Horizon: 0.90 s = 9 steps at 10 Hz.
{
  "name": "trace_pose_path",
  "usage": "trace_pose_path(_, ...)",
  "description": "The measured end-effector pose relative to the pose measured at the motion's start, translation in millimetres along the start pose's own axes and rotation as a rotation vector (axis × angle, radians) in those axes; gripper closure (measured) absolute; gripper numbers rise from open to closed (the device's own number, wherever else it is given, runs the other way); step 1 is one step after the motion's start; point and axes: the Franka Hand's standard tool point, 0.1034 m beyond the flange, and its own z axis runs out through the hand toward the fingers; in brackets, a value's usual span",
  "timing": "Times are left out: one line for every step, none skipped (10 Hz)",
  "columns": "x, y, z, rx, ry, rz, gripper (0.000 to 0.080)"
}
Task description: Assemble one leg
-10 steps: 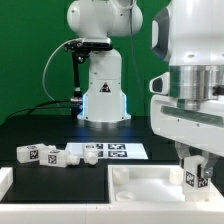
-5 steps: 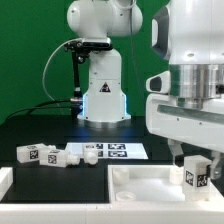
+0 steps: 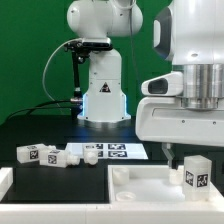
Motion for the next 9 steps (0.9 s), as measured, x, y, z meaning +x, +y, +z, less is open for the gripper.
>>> trace_pose_path(-1.0, -1.2, -0.5, -0.024, -0.001, -0.234, 0.0151)
trace_pose_path(-2.9, -6.5, -2.0, -0.031, -0.012, -0.397, 0.0151)
trace_pose_path(-3.0, -9.4, -2.5, -0.031, -0.003, -0.439, 0.0151)
trace_pose_path(-2.2, -7.2, -1.8, -0.032, -0.004, -0.456, 0.0151)
trace_pose_path(-2.0, -6.9, -1.7, -0.033, -0.004, -0.448, 0.0151)
trace_pose_path(-1.1, -5.0, -1.4, -0.027, -0.006, -0.442, 0.0151)
trace_pose_path(1.8, 0.6, -1.0, -0.021, -0.008, -0.415, 0.0151)
trace_pose_path(3.0, 3.2, -0.8, -0.024, -0.008, -0.402, 0.0151)
trace_pose_path(2.5, 2.4, -0.6, -0.024, -0.008, -0.404, 0.028)
